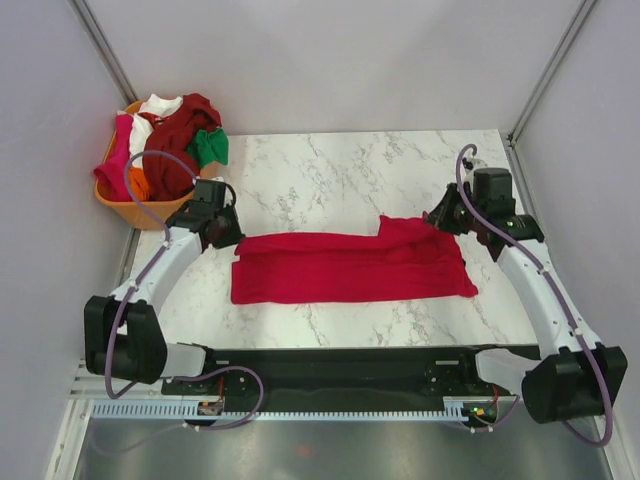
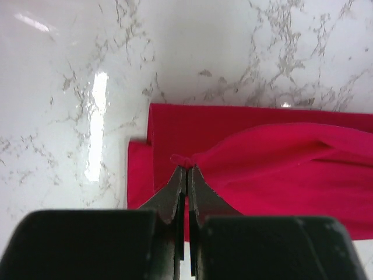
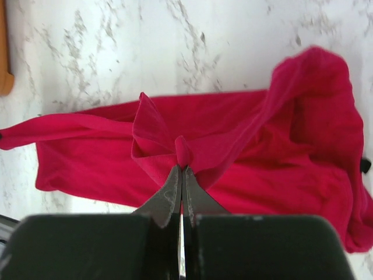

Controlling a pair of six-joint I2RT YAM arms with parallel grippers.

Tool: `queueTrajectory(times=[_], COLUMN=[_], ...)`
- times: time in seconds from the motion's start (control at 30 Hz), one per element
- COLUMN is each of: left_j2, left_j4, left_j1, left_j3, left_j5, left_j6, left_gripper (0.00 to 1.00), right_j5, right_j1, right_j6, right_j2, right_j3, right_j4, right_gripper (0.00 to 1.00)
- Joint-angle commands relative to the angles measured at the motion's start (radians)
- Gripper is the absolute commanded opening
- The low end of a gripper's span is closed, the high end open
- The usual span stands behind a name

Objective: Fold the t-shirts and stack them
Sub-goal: Fold the tshirt

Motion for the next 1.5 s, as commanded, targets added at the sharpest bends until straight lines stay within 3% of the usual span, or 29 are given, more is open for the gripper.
queueTrajectory(times=[0.0, 0.27, 0.4, 0.43, 0.47, 0.5, 0.57, 0.6, 0.63, 0.8, 0.9, 1.17, 1.33, 1.47], left_j2=[-0.062, -0.114, -0.116, -0.12, -0.128, -0.134, -0.157, -0.165, -0.174, -0.151, -0.059, 0.122, 0.185, 0.243], left_j4=[0.003, -0.025, -0.079, -0.089, -0.1, -0.102, -0.106, -0.108, -0.109, -0.094, -0.077, -0.001, 0.053, 0.073], left_j1=[-0.021, -0.044, -0.05, -0.048, -0.048, -0.048, -0.048, -0.047, -0.047, -0.048, -0.048, -0.14, -0.146, -0.146], left_j3=[-0.044, -0.155, -0.178, -0.185, -0.189, -0.192, -0.193, -0.19, -0.184, -0.137, -0.08, -0.063, -0.097, -0.089], left_j5=[0.018, -0.018, -0.115, -0.137, -0.152, -0.166, -0.18, -0.188, -0.189, -0.176, -0.163, -0.159, -0.18, -0.194], left_j6=[-0.048, -0.123, -0.18, -0.195, -0.213, -0.22, -0.235, -0.24, -0.241, -0.229, -0.201, -0.195, -0.183, -0.178], left_gripper=[0.02, 0.02, 0.09, 0.15, 0.28, 0.47, 0.65, 0.89, 0.94, 0.93, 0.91, 0.91, 0.98, 1.0], right_j5=[0.058, 0.113, 0.195, 0.219, 0.232, 0.238, 0.248, 0.28, 0.285, 0.259, 0.258, 0.374, 0.328, 0.336], right_j1=[0.003, 0.002, 0.002, 0.002, 0.002, 0.002, 0.002, 0.003, 0.002, 0.003, 0.002, 0.002, 0.003, 0.002], right_j6=[0.037, 0.095, 0.194, 0.222, 0.239, 0.254, 0.306, 0.316, 0.325, 0.33, 0.333, 0.31, 0.32, 0.307], right_j2=[-0.084, -0.25, -0.333, -0.385, -0.409, -0.429, -0.465, -0.463, -0.448, -0.339, -0.258, -0.055, 0.072, 0.129], right_j3=[-0.097, -0.278, -0.35, -0.367, -0.401, -0.415, -0.445, -0.452, -0.455, -0.467, -0.478, -0.487, -0.513, -0.505], right_j4=[-0.028, -0.066, -0.115, -0.122, -0.123, -0.122, -0.123, -0.123, -0.122, -0.053, -0.01, 0.065, 0.154, 0.188], right_gripper=[0.0, 0.0, 0.04, 0.17, 0.36, 0.61, 0.97, 0.98, 0.98, 0.98, 0.98, 0.98, 0.98, 0.81])
